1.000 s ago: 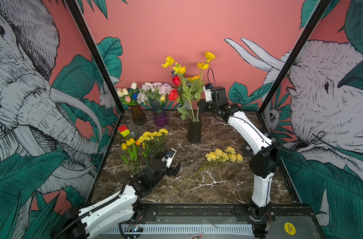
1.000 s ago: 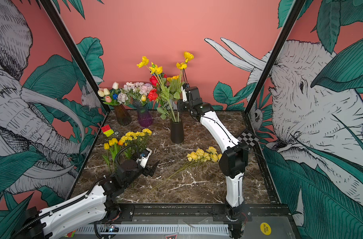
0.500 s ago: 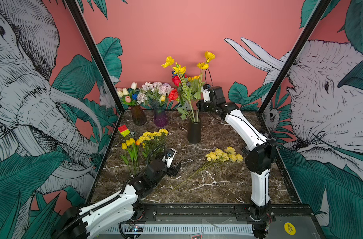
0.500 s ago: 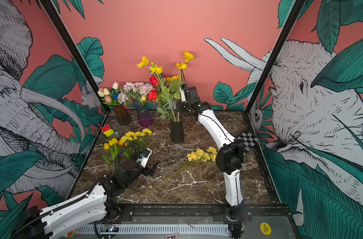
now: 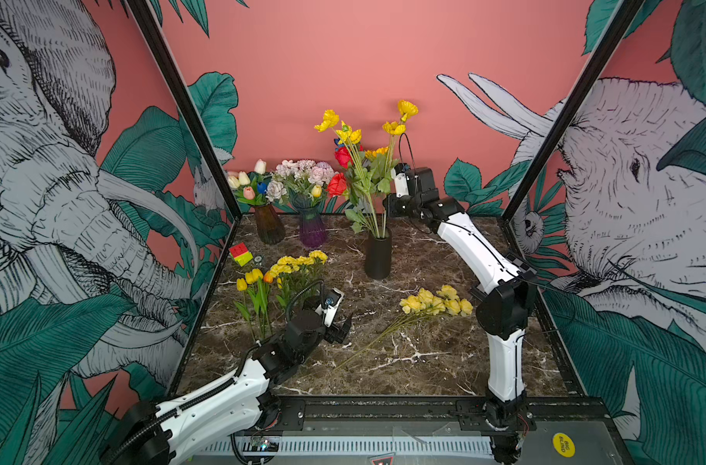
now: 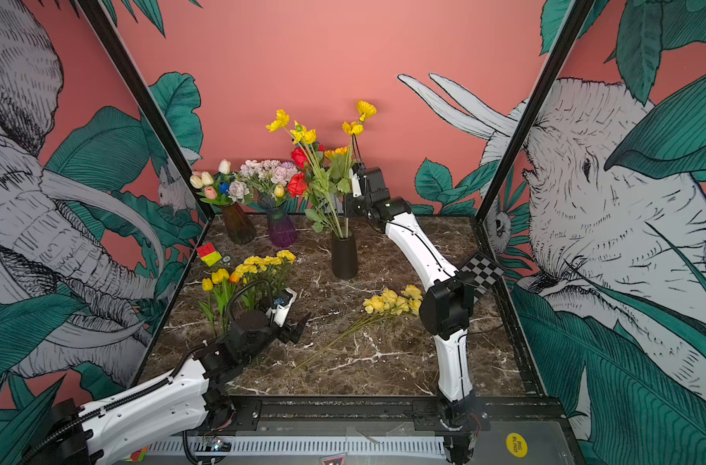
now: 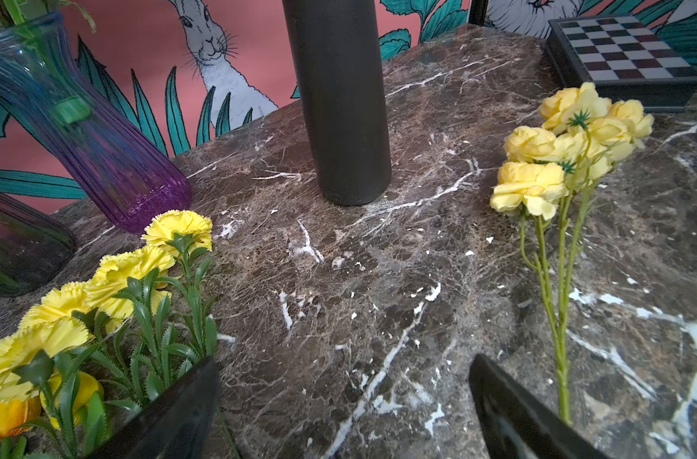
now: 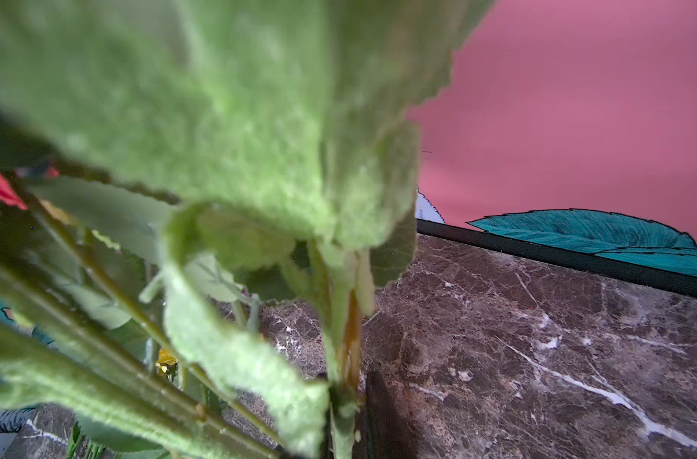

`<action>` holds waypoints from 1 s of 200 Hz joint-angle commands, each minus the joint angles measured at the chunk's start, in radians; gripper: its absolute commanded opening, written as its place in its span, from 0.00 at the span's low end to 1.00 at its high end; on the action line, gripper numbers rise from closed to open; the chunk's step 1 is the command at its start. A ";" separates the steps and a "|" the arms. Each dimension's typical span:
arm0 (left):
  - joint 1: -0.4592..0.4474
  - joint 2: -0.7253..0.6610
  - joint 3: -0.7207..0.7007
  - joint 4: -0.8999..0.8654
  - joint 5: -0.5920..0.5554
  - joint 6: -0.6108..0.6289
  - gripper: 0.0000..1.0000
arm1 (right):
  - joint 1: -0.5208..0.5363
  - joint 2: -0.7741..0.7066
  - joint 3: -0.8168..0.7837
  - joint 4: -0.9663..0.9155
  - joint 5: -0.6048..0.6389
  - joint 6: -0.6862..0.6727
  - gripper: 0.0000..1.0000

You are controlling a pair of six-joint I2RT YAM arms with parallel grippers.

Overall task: Pick out yellow flowers from the vase
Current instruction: Pick up the flower from the vase.

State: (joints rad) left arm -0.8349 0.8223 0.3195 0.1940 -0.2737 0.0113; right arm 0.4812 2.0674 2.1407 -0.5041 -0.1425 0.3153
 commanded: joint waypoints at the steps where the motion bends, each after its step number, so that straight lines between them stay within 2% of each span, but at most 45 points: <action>1: 0.002 0.005 0.003 0.024 -0.005 0.010 0.99 | -0.006 -0.021 -0.032 0.053 0.010 0.012 0.16; 59: 0.003 0.015 0.003 0.028 -0.005 0.010 0.99 | -0.007 -0.018 -0.051 0.075 -0.003 0.024 0.16; 94: 0.003 0.024 0.006 0.029 -0.002 0.013 0.99 | -0.006 -0.045 -0.074 0.092 -0.004 0.024 0.07; 138: 0.003 0.019 0.003 0.025 -0.006 0.007 0.99 | -0.007 -0.123 -0.136 0.131 -0.006 0.030 0.02; 200: 0.003 0.009 0.001 0.026 -0.009 0.010 0.99 | -0.007 -0.219 -0.228 0.198 -0.005 0.043 0.02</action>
State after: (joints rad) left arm -0.8349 0.8467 0.3195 0.1944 -0.2737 0.0120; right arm 0.4774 1.8988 1.9240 -0.3725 -0.1497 0.3508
